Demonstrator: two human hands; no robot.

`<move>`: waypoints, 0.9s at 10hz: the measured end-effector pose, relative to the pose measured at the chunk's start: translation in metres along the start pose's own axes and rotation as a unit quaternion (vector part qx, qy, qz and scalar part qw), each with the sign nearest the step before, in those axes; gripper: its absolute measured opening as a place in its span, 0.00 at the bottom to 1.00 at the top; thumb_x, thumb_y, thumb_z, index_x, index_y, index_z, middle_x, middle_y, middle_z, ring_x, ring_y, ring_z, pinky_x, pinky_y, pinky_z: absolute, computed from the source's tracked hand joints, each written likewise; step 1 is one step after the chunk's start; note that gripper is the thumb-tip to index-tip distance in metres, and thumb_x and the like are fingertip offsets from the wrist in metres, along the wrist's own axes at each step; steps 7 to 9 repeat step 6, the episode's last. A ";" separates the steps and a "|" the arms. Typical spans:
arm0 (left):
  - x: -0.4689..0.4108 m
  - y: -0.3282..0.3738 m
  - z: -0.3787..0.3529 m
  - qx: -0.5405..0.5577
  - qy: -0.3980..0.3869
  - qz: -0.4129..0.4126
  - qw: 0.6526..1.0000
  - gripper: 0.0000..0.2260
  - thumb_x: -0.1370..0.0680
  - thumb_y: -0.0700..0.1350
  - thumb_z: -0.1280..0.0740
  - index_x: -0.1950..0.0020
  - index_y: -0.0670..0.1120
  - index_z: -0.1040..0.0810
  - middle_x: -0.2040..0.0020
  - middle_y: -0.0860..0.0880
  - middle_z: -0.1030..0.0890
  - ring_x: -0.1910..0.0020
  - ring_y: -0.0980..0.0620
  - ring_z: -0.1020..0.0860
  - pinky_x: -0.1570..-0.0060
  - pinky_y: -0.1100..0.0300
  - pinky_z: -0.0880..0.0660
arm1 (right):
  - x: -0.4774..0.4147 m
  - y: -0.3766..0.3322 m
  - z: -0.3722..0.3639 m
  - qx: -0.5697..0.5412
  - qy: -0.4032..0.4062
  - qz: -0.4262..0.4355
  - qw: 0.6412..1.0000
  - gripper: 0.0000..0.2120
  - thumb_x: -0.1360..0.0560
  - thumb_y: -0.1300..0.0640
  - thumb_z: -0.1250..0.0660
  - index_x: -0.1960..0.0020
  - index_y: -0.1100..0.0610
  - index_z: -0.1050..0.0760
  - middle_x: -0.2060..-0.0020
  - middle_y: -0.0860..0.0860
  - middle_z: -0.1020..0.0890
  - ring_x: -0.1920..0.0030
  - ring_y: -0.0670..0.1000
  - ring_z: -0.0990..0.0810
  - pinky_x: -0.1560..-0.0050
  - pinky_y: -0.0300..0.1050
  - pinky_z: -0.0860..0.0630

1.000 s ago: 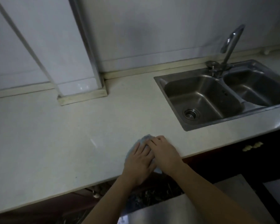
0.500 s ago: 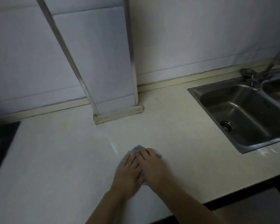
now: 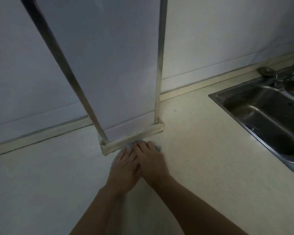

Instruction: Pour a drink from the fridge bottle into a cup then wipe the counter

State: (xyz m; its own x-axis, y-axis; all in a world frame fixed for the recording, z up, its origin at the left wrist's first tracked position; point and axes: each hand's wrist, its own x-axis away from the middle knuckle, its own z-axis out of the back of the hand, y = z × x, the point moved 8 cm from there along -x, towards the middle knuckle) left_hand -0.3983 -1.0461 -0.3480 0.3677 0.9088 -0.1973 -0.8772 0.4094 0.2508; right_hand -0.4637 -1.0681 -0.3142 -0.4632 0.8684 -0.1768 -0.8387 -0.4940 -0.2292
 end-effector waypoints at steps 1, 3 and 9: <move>-0.003 -0.008 0.000 0.000 -0.009 0.007 1.000 0.21 0.19 0.52 0.46 0.30 0.47 0.26 0.30 0.47 0.26 0.27 0.48 0.32 0.27 0.49 0.44 | -0.003 0.002 0.002 -0.017 0.012 0.002 1.000 0.18 0.33 0.51 0.26 0.45 0.54 0.21 0.49 0.49 0.18 0.48 0.50 0.20 0.57 0.38 0.19; -0.010 0.004 0.011 -0.028 -0.079 0.030 0.996 0.26 0.20 0.57 0.51 0.27 0.48 0.30 0.26 0.47 0.30 0.25 0.48 0.38 0.24 0.55 0.57 | -0.008 -0.001 0.014 -0.021 -0.072 0.025 0.997 0.21 0.22 0.54 0.39 0.30 0.56 0.32 0.34 0.52 0.27 0.35 0.53 0.30 0.36 0.48 0.30; 0.023 0.055 0.066 0.038 -0.057 0.217 0.974 0.18 0.18 0.56 0.43 0.29 0.56 0.31 0.32 0.55 0.26 0.38 0.56 0.27 0.49 0.66 0.34 | 0.057 0.055 0.084 -0.015 -0.073 -0.052 0.996 0.26 0.19 0.52 0.45 0.23 0.54 0.47 0.23 0.53 0.43 0.25 0.52 0.42 0.25 0.47 0.43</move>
